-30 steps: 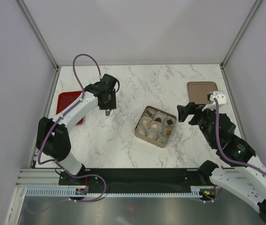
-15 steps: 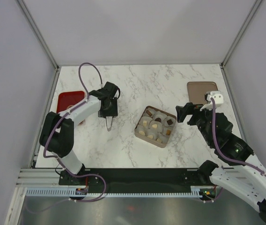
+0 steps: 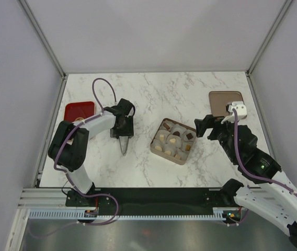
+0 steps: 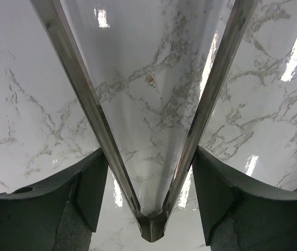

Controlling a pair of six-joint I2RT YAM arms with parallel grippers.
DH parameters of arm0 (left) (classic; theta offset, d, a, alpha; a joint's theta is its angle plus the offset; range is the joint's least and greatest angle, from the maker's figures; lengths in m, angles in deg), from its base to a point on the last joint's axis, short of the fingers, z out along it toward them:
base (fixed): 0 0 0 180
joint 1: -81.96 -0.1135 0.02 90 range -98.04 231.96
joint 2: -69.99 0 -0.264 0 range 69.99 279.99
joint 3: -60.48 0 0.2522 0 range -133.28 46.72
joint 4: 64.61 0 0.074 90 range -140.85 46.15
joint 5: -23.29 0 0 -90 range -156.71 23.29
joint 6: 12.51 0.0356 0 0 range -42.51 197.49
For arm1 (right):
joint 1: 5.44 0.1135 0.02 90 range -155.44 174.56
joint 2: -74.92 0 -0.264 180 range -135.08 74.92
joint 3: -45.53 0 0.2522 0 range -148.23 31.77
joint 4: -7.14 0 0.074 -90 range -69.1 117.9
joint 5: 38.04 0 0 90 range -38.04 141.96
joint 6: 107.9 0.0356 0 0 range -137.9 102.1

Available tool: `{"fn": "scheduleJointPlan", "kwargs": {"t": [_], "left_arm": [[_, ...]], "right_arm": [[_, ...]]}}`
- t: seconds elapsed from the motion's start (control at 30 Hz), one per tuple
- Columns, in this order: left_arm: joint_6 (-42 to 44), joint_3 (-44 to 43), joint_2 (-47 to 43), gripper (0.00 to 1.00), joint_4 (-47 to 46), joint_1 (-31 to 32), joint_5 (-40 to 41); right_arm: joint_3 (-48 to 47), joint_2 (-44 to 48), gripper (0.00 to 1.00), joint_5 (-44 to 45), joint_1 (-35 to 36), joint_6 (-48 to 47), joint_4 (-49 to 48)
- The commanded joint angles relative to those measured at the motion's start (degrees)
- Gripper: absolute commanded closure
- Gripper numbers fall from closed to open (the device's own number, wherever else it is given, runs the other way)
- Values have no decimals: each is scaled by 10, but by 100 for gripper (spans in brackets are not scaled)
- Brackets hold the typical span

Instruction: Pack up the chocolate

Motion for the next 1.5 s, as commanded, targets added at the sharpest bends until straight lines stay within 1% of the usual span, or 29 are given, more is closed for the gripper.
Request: {"fn": "scheduleJointPlan", "kwargs": {"t": [0.0,0.2,0.23,0.4,0.43,0.47,0.57,0.67,0.7,0.73,0.77,0.8,0.83,0.9,0.93,0.97,1.03,1.07,1.17,1.2,1.27,1.3,1.37,1.4,1.47], "left_arm": [[-18,4,-1,28,-29,-2,0],[-18,1,-16,23,-21,-2,-10],[-18,0,-20,16,-16,-2,-11],[-12,-25,-63,7,10,-2,-15],[-10,-31,-72,2,22,-2,-17],[-4,-39,-80,0,28,-2,-20],[6,-69,-115,0,49,-2,-36],[21,-86,-165,0,52,-2,-68],[26,-89,-178,0,51,-2,-85],[32,-90,-203,0,51,-2,-85],[44,-91,-216,0,51,-2,-108],[51,-89,-227,0,51,-2,-113],[62,-88,-251,0,51,-2,-116],[69,-81,-269,0,51,-2,-120],[74,-78,-287,0,51,-2,-124],[74,-69,-296,0,46,-2,-136],[73,-55,-314,0,37,-1,-151],[73,-37,-332,0,23,-2,-163],[79,-2,-361,0,-2,-2,-171],[79,-1,-364,0,-5,-2,-175],[81,-1,-376,0,-5,-2,-198],[80,1,-382,0,-7,-2,-203],[80,12,-390,0,-13,-2,-204],[79,14,-396,0,-12,-2,-201],[82,19,-402,0,-11,-2,-198]], "right_arm": [[0,-5,5,-5,-1,7,-16],[-6,-14,5,-3,-1,7,-17],[-8,-16,5,-4,-1,8,-17],[-21,-34,5,-10,-1,19,-19],[-23,-40,5,-10,-1,20,-20],[-32,-48,5,-4,-1,21,-20],[-58,-89,4,28,-1,24,-25],[-96,-150,5,70,-3,11,-25],[-106,-185,4,82,-5,7,-25],[-117,-203,5,87,-10,2,-26],[-140,-236,5,81,-30,-8,-24],[-150,-252,5,73,-45,-15,-26],[-170,-270,4,64,-82,-23,-28],[-197,-328,5,15,-133,-47,-30],[-225,-348,5,1,-179,-50,-30],[-239,-387,5,-10,-198,-52,-29],[-273,-421,6,-12,-238,-54,-26],[-284,-454,6,-13,-246,-55,-20],[-317,-513,11,-28,-278,-60,-16],[-323,-527,16,-46,-286,-66,-15],[-338,-569,20,-61,-313,-68,-15],[-342,-584,25,-72,-321,-72,-15],[-360,-629,31,-87,-348,-73,-8],[-366,-643,37,-94,-355,-74,-3],[-378,-680,42,-105,-372,-78,-1]]}}
